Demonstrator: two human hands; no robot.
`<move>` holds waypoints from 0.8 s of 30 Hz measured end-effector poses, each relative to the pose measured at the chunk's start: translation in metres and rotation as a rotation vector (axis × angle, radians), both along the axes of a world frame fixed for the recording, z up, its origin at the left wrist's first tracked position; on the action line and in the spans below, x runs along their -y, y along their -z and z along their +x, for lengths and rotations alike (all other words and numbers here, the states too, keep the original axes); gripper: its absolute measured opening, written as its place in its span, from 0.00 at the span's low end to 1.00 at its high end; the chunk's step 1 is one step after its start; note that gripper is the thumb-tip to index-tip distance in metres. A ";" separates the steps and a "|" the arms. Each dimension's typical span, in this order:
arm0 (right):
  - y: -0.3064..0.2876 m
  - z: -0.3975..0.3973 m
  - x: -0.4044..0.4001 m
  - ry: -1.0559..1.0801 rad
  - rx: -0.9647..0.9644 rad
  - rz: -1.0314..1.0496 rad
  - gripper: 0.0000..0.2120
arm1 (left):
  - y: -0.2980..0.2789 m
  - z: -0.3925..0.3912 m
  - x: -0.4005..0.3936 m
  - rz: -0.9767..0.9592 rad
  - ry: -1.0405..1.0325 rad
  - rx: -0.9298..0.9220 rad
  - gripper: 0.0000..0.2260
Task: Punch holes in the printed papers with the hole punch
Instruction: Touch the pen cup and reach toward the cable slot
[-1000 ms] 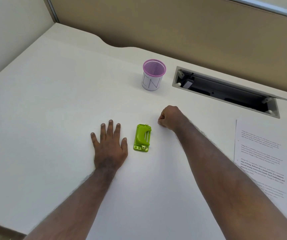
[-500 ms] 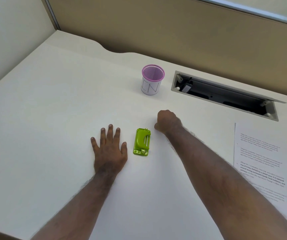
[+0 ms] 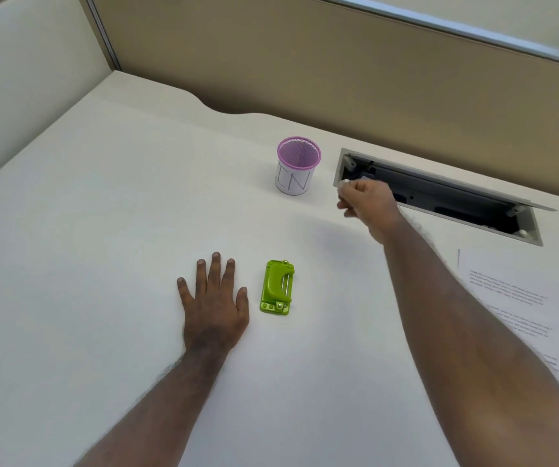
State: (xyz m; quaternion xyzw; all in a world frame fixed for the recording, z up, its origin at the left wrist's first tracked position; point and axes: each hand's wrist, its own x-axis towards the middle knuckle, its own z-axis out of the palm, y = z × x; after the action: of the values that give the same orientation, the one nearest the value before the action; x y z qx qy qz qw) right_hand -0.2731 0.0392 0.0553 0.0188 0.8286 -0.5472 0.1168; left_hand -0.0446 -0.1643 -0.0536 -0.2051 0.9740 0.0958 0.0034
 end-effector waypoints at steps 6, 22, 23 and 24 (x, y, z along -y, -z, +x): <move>-0.036 -0.046 0.055 -0.014 -0.208 0.272 0.10 | 0.002 0.000 0.001 -0.009 0.004 0.001 0.28; -0.038 -0.073 0.093 -0.151 -0.128 0.592 0.11 | 0.000 -0.002 0.001 -0.006 0.007 -0.003 0.28; -0.039 -0.072 0.094 -0.157 -0.141 0.593 0.09 | 0.000 -0.001 0.001 -0.008 0.003 -0.007 0.28; -0.039 -0.072 0.094 -0.160 -0.166 0.595 0.06 | 0.000 -0.001 0.001 -0.002 0.003 -0.004 0.28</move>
State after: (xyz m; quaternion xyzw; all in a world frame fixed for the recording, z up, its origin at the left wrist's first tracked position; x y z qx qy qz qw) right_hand -0.3453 -0.0547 0.0942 -0.0575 0.9578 -0.2697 0.0809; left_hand -0.0457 -0.1651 -0.0535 -0.2034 0.9744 0.0955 0.0012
